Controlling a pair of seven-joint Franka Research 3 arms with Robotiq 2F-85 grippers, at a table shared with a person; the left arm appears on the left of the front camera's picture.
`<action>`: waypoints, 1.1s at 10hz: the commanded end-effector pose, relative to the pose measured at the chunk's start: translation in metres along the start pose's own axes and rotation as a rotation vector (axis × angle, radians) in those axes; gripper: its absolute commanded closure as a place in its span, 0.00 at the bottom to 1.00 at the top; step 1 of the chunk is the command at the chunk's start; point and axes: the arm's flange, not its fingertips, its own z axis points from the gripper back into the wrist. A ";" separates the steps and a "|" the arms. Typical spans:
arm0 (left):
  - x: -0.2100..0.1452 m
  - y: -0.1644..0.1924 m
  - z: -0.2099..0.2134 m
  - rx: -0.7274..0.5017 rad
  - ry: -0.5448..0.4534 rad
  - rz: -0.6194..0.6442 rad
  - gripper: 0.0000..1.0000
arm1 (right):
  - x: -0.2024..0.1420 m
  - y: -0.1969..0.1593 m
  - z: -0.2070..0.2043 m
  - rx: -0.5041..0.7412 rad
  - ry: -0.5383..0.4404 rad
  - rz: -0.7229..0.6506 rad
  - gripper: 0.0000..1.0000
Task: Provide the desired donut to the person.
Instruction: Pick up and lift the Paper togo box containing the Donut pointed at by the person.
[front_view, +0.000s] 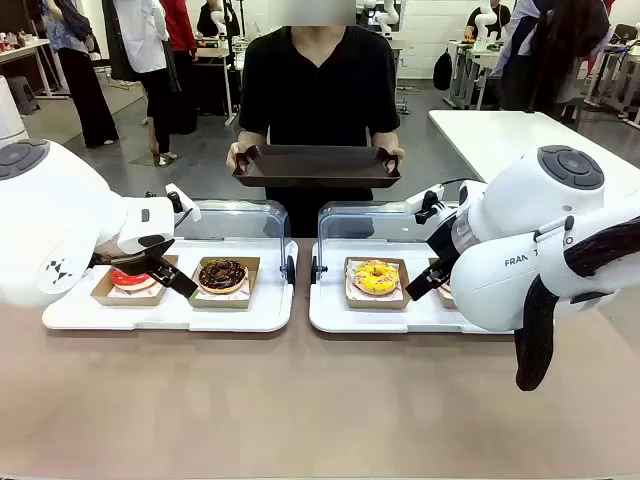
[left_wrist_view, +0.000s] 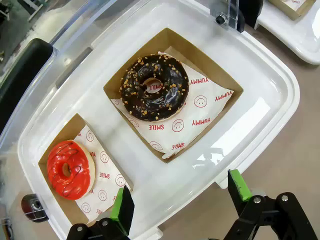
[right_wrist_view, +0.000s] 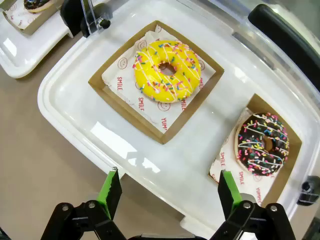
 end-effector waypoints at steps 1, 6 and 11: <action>0.000 0.000 0.000 0.000 0.000 0.000 0.00 | 0.000 0.000 0.000 0.000 0.000 0.000 0.00; 0.000 0.000 0.000 0.000 0.000 0.000 0.00 | 0.000 0.000 0.000 0.000 0.000 0.000 0.00; 0.000 0.000 0.000 0.000 0.000 0.000 0.00 | 0.000 0.000 0.000 0.000 0.000 0.000 0.00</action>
